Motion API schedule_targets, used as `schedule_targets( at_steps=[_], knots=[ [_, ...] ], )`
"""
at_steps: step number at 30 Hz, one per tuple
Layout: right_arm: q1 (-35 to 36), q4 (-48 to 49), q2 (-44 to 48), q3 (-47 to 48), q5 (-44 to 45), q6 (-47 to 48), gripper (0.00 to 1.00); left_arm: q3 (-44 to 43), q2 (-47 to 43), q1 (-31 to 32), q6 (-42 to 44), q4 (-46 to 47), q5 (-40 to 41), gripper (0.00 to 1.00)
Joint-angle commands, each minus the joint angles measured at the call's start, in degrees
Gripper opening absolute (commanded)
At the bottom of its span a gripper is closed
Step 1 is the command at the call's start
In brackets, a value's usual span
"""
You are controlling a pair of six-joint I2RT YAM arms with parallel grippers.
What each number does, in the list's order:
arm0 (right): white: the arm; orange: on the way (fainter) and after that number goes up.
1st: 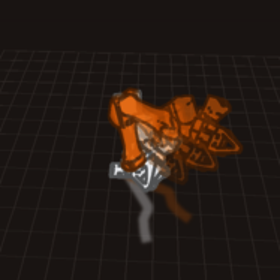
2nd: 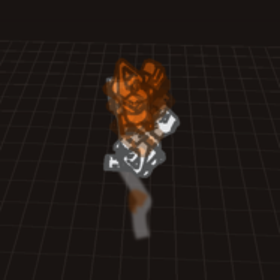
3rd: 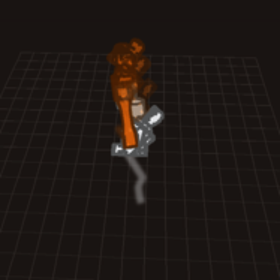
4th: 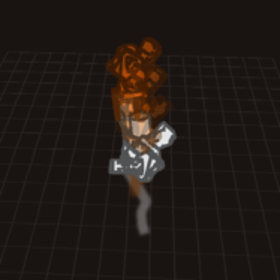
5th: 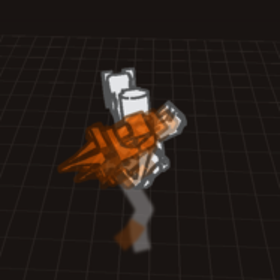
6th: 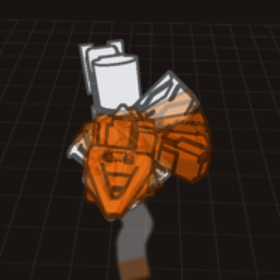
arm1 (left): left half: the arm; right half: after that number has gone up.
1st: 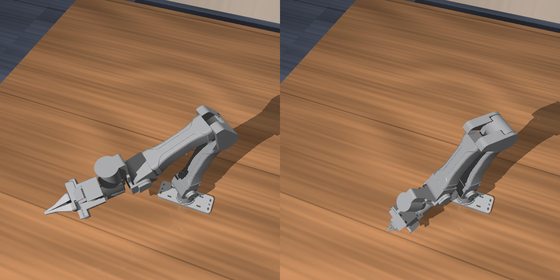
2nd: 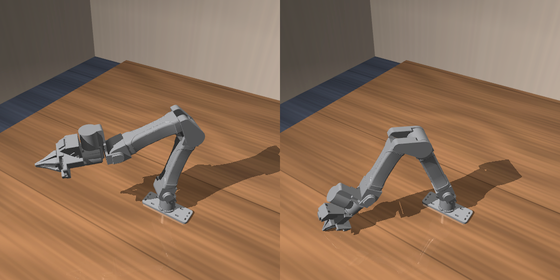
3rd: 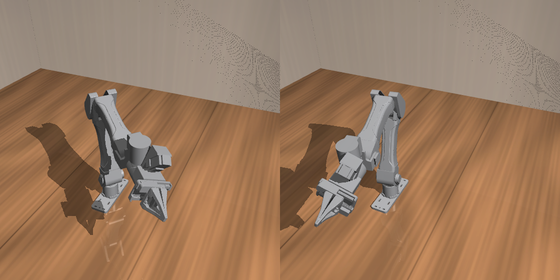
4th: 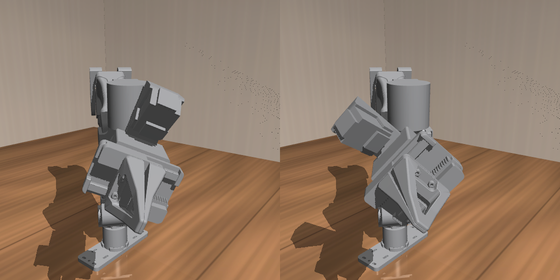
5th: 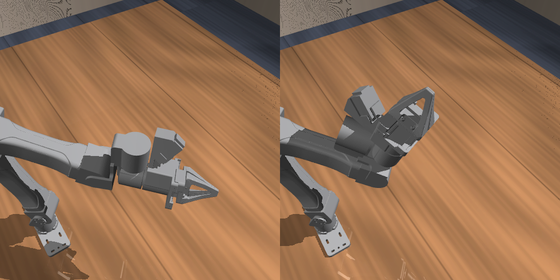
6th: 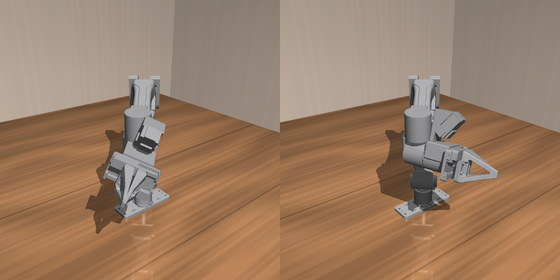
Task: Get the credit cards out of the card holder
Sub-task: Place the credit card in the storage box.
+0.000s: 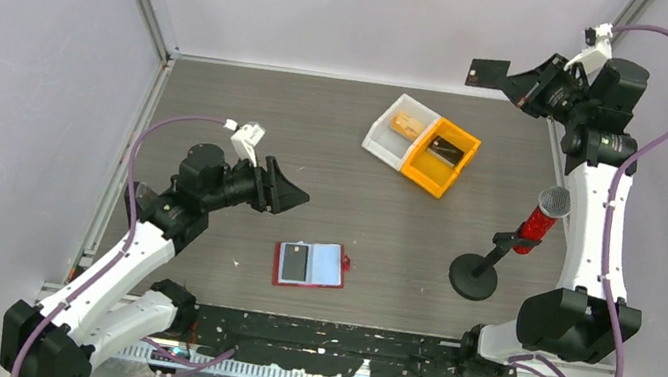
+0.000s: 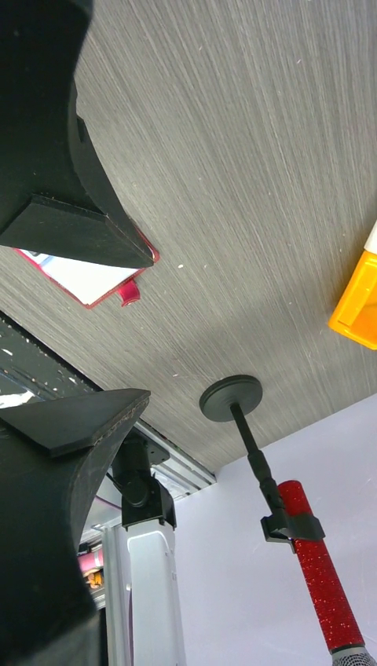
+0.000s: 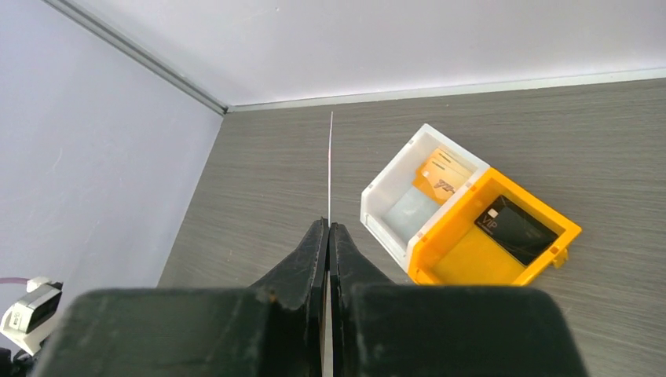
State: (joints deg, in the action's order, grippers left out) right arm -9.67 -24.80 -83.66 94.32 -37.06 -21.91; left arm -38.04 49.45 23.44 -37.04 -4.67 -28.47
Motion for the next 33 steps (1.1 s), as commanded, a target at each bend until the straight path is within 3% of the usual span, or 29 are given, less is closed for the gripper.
schedule_targets(
  at_steps=[1, 7, 15, 21, 33],
  knots=[
    [2.17, 5.28, 0.27, 0.56, 2.4, -4.91, 0.05, -0.06, -1.29, -0.33, 0.48, 0.54, -0.69, 0.6],
    [11.51, 5.04, 2.15, 0.28, 17.35, -5.57, 0.05, 0.17, -5.17, -0.33, 0.91, -2.68, 0.06, 0.61],
    [21.62, 12.38, 1.15, -9.31, 29.23, -11.02, 0.05, -1.68, -12.64, -0.33, 4.06, -12.37, 1.69, 0.61],
    [23.0, 19.43, -3.78, -13.81, 33.41, -14.49, 0.05, -2.26, -16.74, -0.28, 6.1, -17.49, 3.17, 0.62],
    [22.26, 17.11, -11.64, -14.18, 42.56, -14.18, 0.05, -1.43, -19.14, -0.33, 8.79, -21.0, 5.09, 0.63]
  ],
)
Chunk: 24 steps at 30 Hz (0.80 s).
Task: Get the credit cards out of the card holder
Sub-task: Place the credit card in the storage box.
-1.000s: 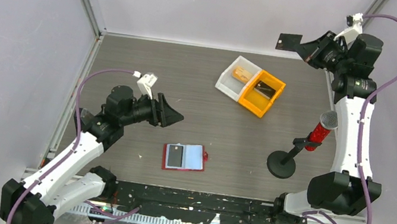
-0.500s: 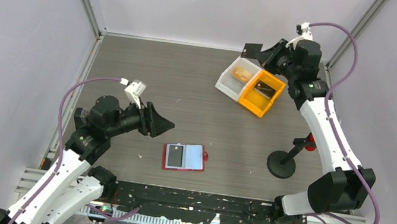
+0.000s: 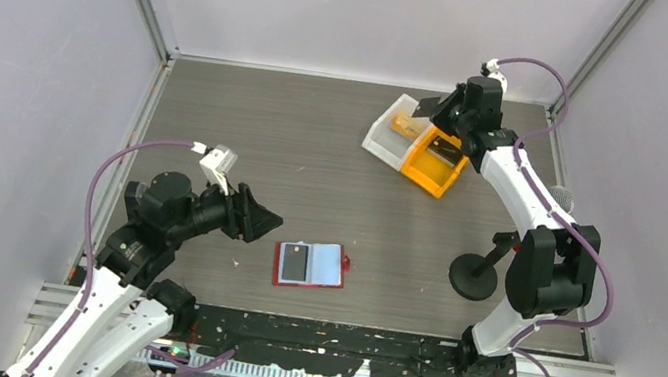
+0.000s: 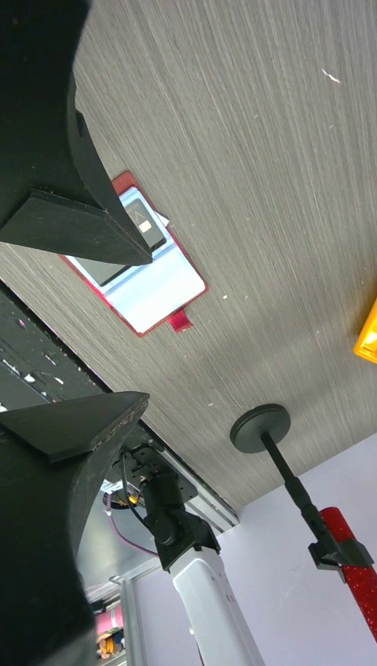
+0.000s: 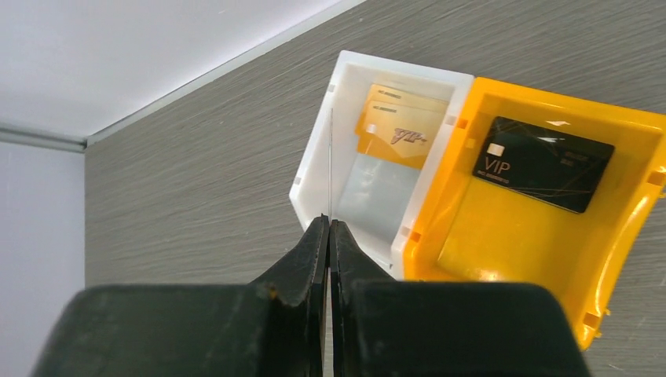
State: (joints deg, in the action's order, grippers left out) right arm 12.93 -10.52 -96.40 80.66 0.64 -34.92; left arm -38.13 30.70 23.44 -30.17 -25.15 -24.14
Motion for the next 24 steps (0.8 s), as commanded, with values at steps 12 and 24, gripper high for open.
schedule_targets(
  at_steps=[12, 24],
  knots=[
    [-1.93, -0.16, 0.18, -3.04, 7.94, -2.06, 0.05, -0.98, 0.62, -0.32, 3.19, -0.89, 1.03, 0.63],
    [-3.17, -4.98, -1.99, -1.55, 8.04, -1.39, 0.05, -0.71, 0.64, -0.33, 2.41, -0.17, 0.87, 0.63]
  ],
)
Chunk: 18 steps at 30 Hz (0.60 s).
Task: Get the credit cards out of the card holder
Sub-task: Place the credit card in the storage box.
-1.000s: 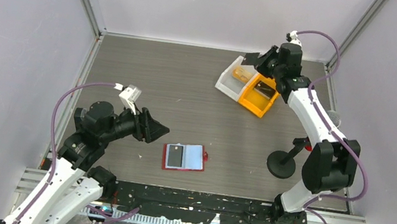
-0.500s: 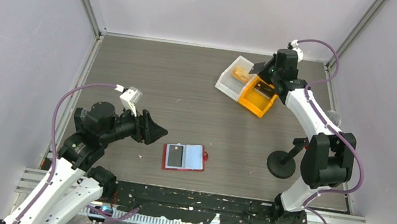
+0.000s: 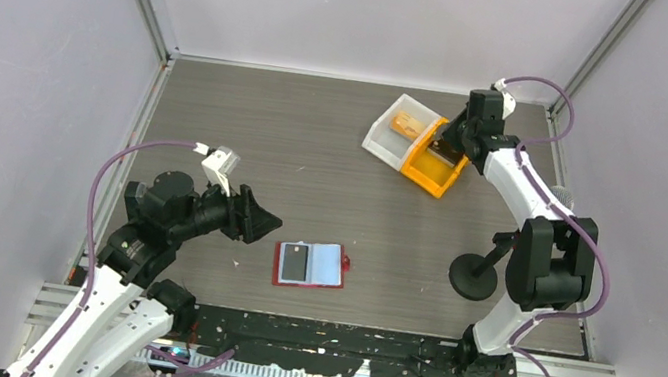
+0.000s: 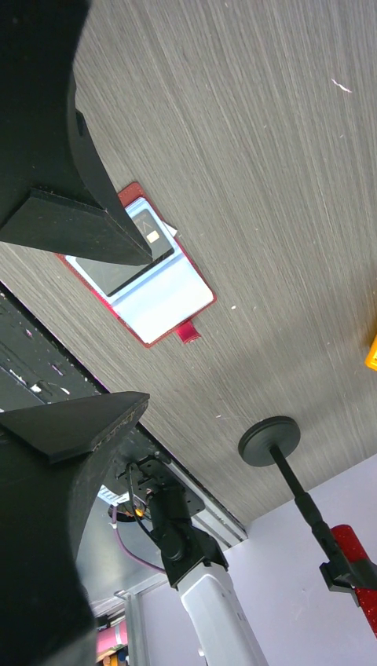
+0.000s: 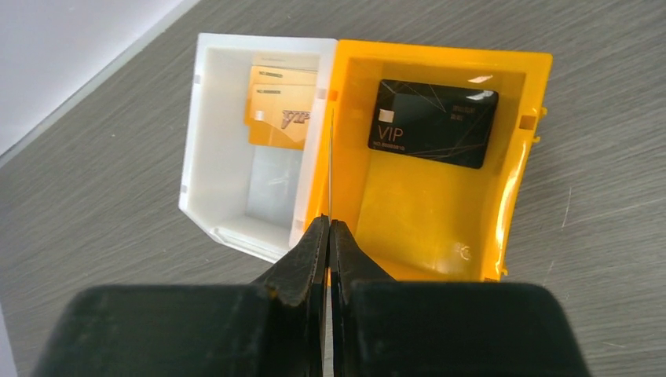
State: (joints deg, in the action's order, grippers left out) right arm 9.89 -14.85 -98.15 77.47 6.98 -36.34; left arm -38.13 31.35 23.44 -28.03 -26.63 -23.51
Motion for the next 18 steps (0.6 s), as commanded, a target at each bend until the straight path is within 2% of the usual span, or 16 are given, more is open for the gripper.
schedule_targets(
  at_steps=[1, 18],
  knots=[
    [-0.13, -0.72, -0.5, 1.64, 1.89, 0.15, 0.05, -0.76, -0.06, -0.33, 0.26, 1.32, 0.14, 0.63],
    [-0.92, -0.26, -7.31, 6.24, -0.96, 2.81, 0.05, -0.89, 0.12, -0.33, 0.15, 1.24, 0.3, 0.63]
  ],
)
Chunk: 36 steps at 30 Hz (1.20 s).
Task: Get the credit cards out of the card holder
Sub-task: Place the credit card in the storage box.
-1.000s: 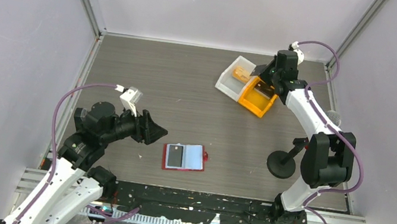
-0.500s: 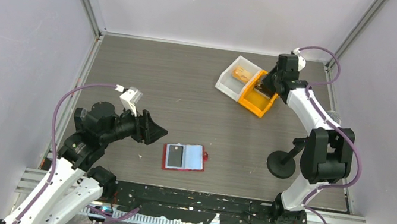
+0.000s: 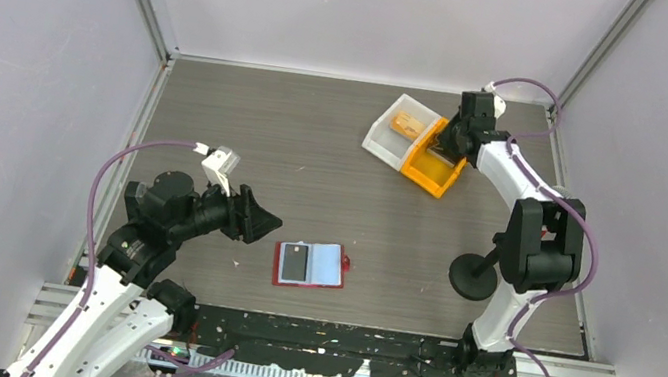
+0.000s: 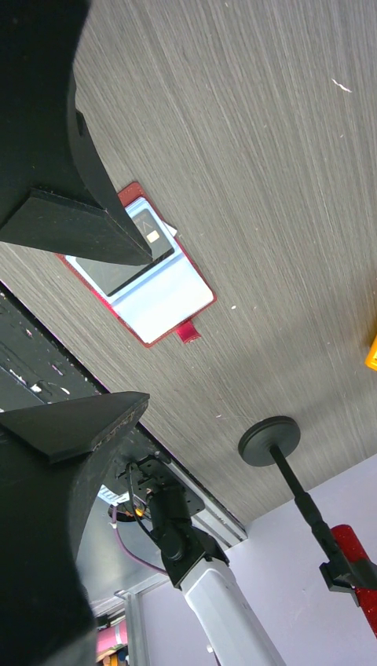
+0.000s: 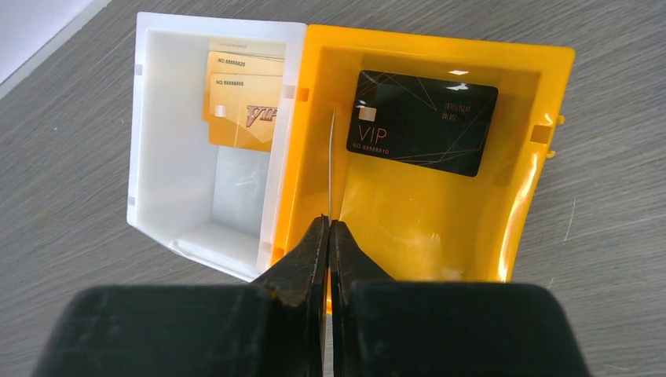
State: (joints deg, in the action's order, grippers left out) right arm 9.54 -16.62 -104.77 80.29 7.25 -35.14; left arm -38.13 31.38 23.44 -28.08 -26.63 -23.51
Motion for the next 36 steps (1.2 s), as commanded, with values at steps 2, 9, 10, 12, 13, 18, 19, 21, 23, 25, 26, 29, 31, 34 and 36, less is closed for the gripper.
schedule_targets(
  at_steps=[2, 9, 10, 12, 13, 18, 19, 21, 23, 25, 26, 29, 31, 34, 36],
  knots=[
    [-0.91, 1.89, -1.07, 3.51, -1.9, 2.14, 0.05, -0.98, 0.08, -0.33, 0.26, 1.15, 0.46, 0.63],
    [-1.77, 2.42, -1.73, 3.41, -3.05, 3.25, 0.05, -0.98, 0.43, -0.33, -0.03, 1.66, 0.44, 0.63],
    [-2.02, 2.45, -1.87, 3.56, -3.26, 3.33, 0.05, -1.0, 0.56, -0.33, 0.01, 1.74, 0.4, 0.63],
    [-2.28, 2.47, -2.23, 3.74, -3.82, 3.48, 0.05, -0.98, 0.69, -0.33, -0.11, 1.91, 0.35, 0.63],
    [-2.4, 2.47, -2.44, 3.83, -4.13, 3.65, 0.05, -0.98, 0.74, -0.33, -0.21, 2.0, 0.26, 0.63],
    [-2.86, 2.47, -3.63, 4.74, -4.9, 4.19, 0.05, -0.98, 1.14, -0.33, -0.78, 2.75, -0.11, 0.63],
    [-3.04, 2.47, -3.91, 4.81, -4.97, 4.15, 0.05, -0.97, 1.34, -0.33, -0.88, 2.93, -0.21, 0.63],
    [-3.26, 2.47, -4.21, 4.98, -5.1, 4.08, 0.05, -0.99, 1.56, -0.3, -1.03, 3.2, -0.36, 0.63],
    [-3.4, 2.48, -4.41, 5.25, -5.25, 4.27, 0.05, -0.9, 1.69, -0.33, -1.16, 3.48, -0.45, 0.63],
    [-3.59, 2.47, -4.66, 5.57, -5.54, 4.49, 0.05, -0.81, 1.77, -0.33, -1.31, 3.67, -0.56, 0.63],
    [-3.66, 2.52, -4.76, 5.66, -5.7, 4.58, 0.05, -0.76, 1.83, -0.33, -1.44, 3.76, -0.57, 0.63],
    [-4.01, 2.48, -5.12, 5.94, -6.13, 4.81, 0.05, -0.72, 2.01, -0.33, -1.63, 3.95, -0.76, 0.63],
    [-4.19, 2.47, -5.36, 6.02, -6.38, 4.93, 0.05, -0.72, 1.97, -0.32, -1.63, 3.96, -0.75, 0.63],
    [-4.42, 2.52, -5.44, 6.07, -6.37, 5.17, 0.05, -0.6, 1.99, -0.33, -1.76, 4.11, -0.84, 0.63],
    [-4.55, 2.48, -5.51, 6.11, -6.37, 5.26, 0.05, -0.5, 2.13, -0.32, -1.93, 4.39, -0.84, 0.63]
  ],
)
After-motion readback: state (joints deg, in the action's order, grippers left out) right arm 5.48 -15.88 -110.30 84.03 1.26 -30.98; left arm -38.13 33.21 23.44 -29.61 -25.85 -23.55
